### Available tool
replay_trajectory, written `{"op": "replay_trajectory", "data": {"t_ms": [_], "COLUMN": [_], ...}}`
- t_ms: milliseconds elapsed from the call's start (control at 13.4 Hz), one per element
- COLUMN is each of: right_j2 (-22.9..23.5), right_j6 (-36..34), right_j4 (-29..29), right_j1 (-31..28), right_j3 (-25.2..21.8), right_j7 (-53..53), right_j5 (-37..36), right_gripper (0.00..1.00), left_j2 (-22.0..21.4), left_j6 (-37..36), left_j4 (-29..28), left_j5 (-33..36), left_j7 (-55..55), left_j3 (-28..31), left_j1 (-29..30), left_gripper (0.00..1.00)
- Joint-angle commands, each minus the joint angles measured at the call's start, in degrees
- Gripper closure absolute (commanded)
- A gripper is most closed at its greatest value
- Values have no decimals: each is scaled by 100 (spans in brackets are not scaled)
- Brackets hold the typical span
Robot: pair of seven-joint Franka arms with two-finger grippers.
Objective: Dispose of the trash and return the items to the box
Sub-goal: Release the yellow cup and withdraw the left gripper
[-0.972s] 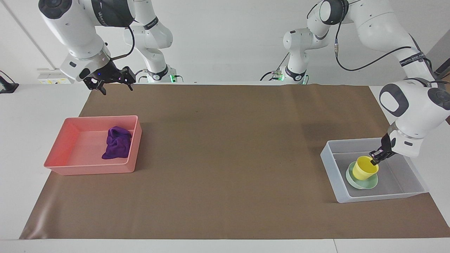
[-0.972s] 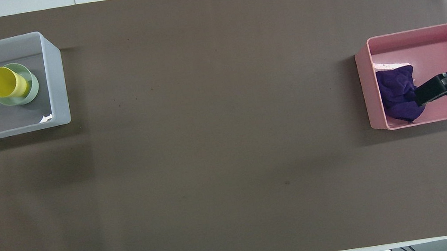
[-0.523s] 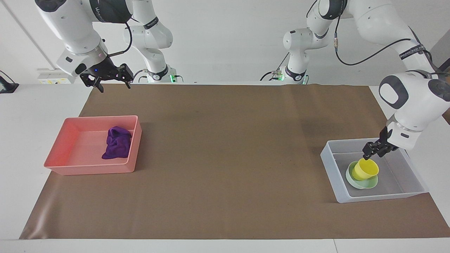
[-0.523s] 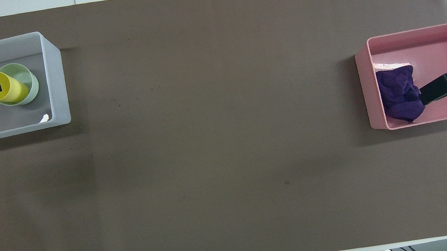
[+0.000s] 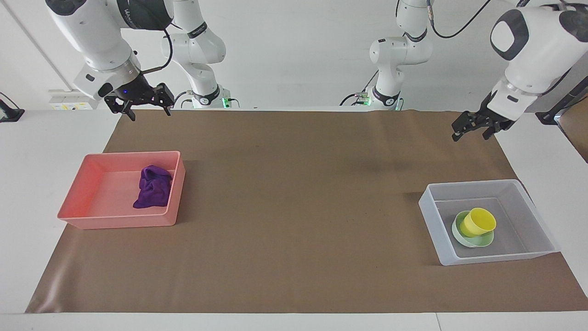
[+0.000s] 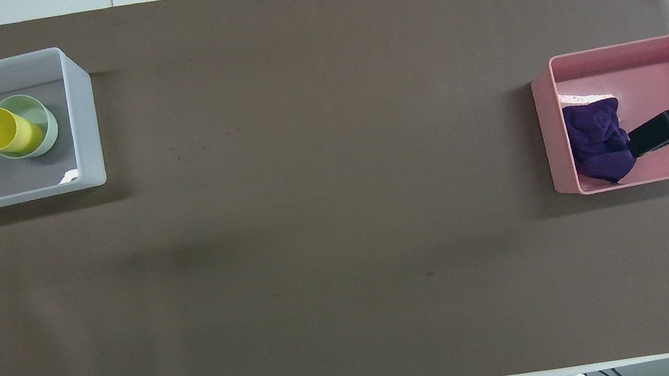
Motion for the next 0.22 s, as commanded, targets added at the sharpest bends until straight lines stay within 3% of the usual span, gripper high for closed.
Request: {"op": "replay_trajectory", "data": {"t_ms": [0, 150], "right_j2": [-30, -30], "right_j6": [-51, -60], "right_j4": [-56, -56], "right_j1": [-72, -80], "right_j3": [36, 36], "right_j7": [-13, -39], "right_j5": [50, 50], "right_gripper": [0, 0], "left_j2": [468, 497], "left_j6": [-682, -798], "left_j4": [981, 1046], "left_j5": [260, 314], "left_j7": [121, 191], "left_j3": [-9, -27], "left_j1": [-25, -60], "left_gripper": [0, 0]}}
